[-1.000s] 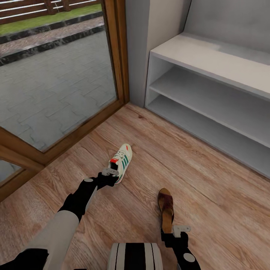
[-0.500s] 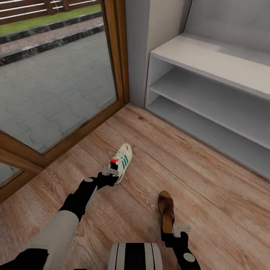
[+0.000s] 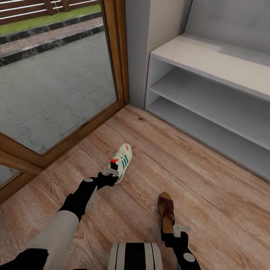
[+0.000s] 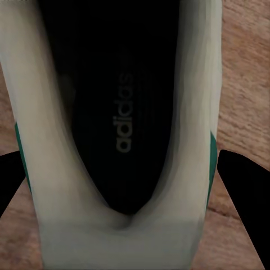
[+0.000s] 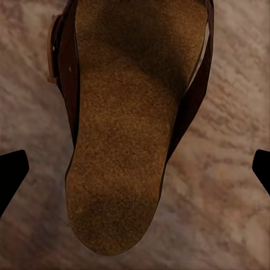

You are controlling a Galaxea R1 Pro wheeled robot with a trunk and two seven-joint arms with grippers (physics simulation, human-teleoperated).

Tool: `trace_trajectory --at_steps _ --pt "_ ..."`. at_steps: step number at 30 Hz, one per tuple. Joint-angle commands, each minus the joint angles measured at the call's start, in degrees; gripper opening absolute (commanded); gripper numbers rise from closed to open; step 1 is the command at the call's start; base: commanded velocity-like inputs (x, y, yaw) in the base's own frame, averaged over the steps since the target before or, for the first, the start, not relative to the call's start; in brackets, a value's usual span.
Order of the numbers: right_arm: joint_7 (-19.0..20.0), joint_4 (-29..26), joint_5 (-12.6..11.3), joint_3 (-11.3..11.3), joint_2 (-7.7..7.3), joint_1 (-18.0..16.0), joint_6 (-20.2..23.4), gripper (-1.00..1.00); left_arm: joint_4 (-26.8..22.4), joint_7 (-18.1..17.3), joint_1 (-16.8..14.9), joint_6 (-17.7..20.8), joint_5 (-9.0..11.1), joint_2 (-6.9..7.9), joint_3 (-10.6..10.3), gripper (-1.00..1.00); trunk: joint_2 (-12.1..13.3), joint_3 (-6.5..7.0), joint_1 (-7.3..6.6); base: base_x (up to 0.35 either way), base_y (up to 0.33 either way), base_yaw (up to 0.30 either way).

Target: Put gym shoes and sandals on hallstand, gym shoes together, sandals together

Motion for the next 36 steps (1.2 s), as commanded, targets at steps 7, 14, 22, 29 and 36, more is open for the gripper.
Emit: trace_trajectory --at_steps 7,14,22,29,36 --pt "-0.38 -0.01 0.41 0.13 -0.01 -0.01 0.05 1.00 -0.12 -0.28 0.00 0.26 -0.42 -0.02 0.07 -1.00 -0.01 -0.05 -0.01 0.000 0.000 0.000" --pt "-0.36 -0.01 0.41 0.13 -0.01 -0.01 0.05 1.00 -0.12 -0.26 0.00 0.26 -0.42 -0.02 0.07 -1.00 -0.11 -2.01 0.17 0.000 0.000 0.000" --pt "-0.33 -0.01 0.41 0.13 -0.01 -0.01 0.05 1.00 -0.12 -0.26 0.00 0.26 -0.42 -0.02 -0.01 -1.00 -0.21 -4.48 0.38 0.000 0.000 0.000" --pt "-0.37 -0.01 0.41 0.13 -0.01 -0.01 0.05 1.00 -0.12 -0.26 0.00 0.26 -0.42 -0.03 0.02 -1.00 -0.23 -5.27 0.40 0.000 0.000 0.000" --pt "-0.37 -0.01 0.41 0.13 -0.01 -0.01 0.05 1.00 -0.12 -0.26 0.00 0.26 -0.42 -0.02 0.03 -1.00 -0.23 -5.43 0.40 0.000 0.000 0.000"
